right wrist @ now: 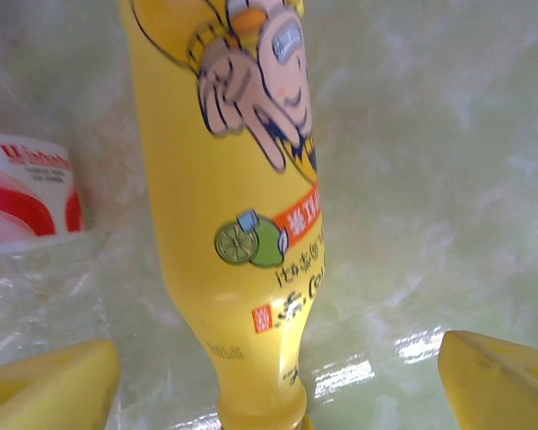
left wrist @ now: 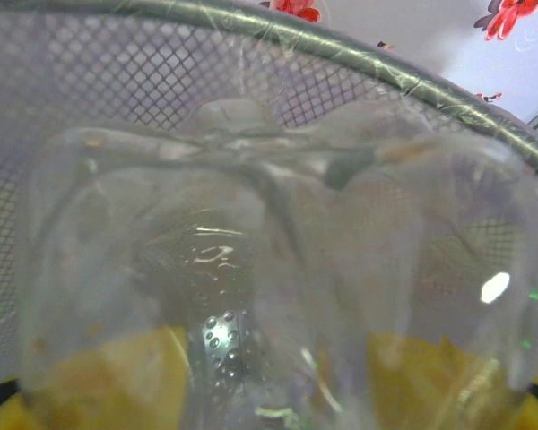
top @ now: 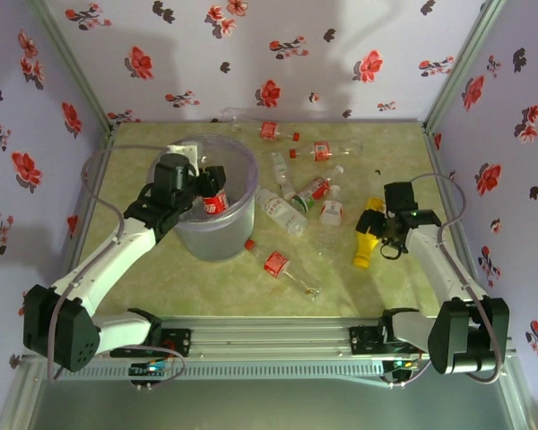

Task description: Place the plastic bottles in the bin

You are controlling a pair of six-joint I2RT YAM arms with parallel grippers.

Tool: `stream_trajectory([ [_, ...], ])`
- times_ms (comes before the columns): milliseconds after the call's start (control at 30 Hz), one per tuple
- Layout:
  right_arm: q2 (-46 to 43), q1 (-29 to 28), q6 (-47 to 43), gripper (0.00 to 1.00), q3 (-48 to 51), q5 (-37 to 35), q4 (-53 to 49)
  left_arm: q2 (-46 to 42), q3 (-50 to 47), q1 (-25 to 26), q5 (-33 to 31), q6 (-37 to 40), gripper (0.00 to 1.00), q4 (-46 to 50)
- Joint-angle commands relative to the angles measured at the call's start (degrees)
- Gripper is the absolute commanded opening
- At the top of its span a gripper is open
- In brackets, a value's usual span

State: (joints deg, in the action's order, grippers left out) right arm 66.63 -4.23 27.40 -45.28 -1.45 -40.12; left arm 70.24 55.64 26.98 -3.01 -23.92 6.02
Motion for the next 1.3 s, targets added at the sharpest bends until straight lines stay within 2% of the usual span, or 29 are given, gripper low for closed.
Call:
stream_trajectory([
  [0, -1.2, 0.0, 2.8, 0.92, 2.3, 2.0, 1.3, 0.2, 0.2, 0.3, -0.8, -0.2, 0.58, -2.2],
  [367, 0.1, -2.0, 3.8, 0.92, 5.0, 3.1, 2.2, 0.0, 1.9, 0.3, -0.8, 0.4, 0.78, -0.7],
  [667, 2.2, -3.0, 4.1, 0.85, 6.0, 2.0, 3.0, -1.0, 4.7, 0.3, -0.8, 1.1, 0.79, 1.5],
  [900, 7.7, -4.4, 4.1, 0.80, 6.6, 2.5, 6.5, -0.8, 8.6, 0.3, -0.8, 1.1, 0.79, 4.3],
  [967, 9.2, -4.5, 4.0, 0.74, 6.6, 2.8, 7.8, -1.1, 9.9, 0.3, -0.8, 1.5, 0.79, 5.1],
  [1067, 10.1, -4.5, 3.6, 0.60, 6.3, 2.7, 8.4, -1.7, 11.2, 0.3, -0.8, 1.6, 0.79, 5.9],
  [1267, 10.1, -4.5, 2.5, 0.47, 6.6, 1.4, 8.0, -3.9, 13.5, 0.3, -1.9, 0.7, 0.80, 6.7],
])
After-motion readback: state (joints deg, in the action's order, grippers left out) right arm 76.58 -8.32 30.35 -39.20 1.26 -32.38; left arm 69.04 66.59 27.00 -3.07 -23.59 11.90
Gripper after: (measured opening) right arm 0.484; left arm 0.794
